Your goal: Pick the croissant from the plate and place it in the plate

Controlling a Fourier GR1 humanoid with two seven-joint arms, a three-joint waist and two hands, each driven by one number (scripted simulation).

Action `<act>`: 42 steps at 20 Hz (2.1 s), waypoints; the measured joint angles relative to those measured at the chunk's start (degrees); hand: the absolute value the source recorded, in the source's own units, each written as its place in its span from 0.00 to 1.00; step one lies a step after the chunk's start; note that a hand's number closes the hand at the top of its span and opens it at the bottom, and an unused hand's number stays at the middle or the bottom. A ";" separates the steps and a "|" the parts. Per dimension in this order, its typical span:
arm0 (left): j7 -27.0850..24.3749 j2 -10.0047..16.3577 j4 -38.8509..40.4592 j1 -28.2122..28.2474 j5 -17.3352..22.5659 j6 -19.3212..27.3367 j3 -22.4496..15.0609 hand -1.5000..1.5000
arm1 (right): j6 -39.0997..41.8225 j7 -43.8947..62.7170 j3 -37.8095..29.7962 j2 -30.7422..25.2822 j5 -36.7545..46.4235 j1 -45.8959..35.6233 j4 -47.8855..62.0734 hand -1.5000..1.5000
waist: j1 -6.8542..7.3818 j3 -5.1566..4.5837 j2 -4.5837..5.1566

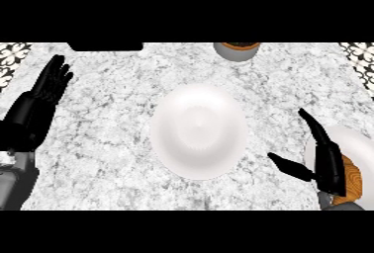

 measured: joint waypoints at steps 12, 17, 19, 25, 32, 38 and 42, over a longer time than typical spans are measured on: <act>0.68 -0.82 0.04 -0.74 -1.35 0.12 -0.34 0.50 | 21.65 41.69 2.98 -18.20 14.27 -1.04 -11.98 0.00 | -0.10 -0.49 -0.11; 0.60 -1.10 -0.03 -0.48 -1.47 -0.30 -0.44 0.50 | 36.61 58.00 5.95 -20.73 11.75 -2.22 -17.88 0.00 | 0.37 -0.36 -0.10; 0.85 -1.35 0.31 -1.10 -1.74 -0.21 -0.36 0.50 | 41.70 63.30 6.28 -20.78 9.72 -3.69 -19.58 0.00 | 0.53 -0.27 -0.02; 0.52 -2.04 0.88 -1.36 -1.77 -1.55 0.88 0.50 | 48.04 68.25 5.53 -20.02 7.82 -6.33 -19.93 0.00 | 0.76 -0.08 0.10; 2.17 -2.58 -0.09 -1.88 -2.77 -1.89 1.43 0.50 | 49.54 68.52 5.51 -19.68 11.36 -5.42 -15.01 0.00 | 0.80 -0.02 0.12; 1.70 -3.63 -0.05 -1.50 -3.91 -2.39 2.06 0.50 | 50.73 68.25 4.28 -18.38 12.91 -4.01 -12.20 0.00 | 0.65 0.00 0.11; 1.33 -4.69 0.30 -1.49 -4.87 -2.87 2.55 0.50 | 51.44 66.57 2.63 -17.07 14.02 -3.11 -9.19 0.00 | 0.65 0.01 0.13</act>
